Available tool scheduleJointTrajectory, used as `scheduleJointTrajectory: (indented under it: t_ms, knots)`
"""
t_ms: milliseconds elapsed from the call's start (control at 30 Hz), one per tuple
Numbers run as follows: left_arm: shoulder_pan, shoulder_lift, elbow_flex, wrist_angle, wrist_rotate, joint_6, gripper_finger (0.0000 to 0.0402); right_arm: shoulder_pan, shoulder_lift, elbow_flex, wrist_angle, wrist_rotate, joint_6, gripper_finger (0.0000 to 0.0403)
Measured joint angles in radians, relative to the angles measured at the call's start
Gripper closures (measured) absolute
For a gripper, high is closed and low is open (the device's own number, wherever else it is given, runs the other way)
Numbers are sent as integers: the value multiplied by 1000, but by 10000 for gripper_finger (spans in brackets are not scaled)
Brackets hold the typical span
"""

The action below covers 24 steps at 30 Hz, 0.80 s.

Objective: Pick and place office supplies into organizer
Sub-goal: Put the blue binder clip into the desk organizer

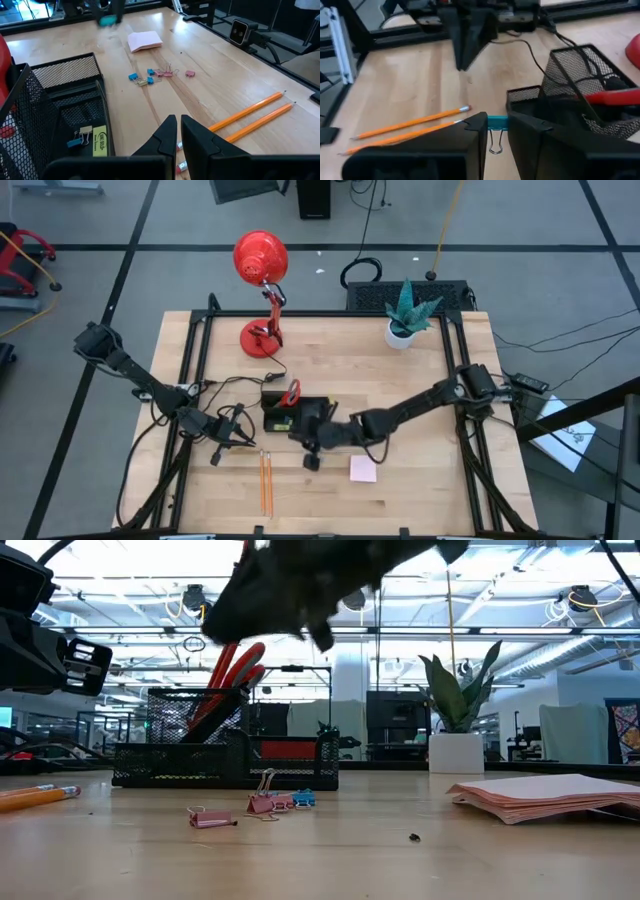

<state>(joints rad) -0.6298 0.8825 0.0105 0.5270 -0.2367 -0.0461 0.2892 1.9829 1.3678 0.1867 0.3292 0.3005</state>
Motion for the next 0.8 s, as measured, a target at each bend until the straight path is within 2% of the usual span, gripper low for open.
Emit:
scheduleJointTrajectory:
  t_ms: [100,333,800]
  knots:
    - [0,0,0,-1,0,12,371,-39,29,0,35,-46,-8,349]
    - [0,0,0,-4,0,16,371,-86,81,0,119,-70,-55,349]
    - [0,0,0,-8,0,17,371,-103,206,69,139,-42,-127,348]
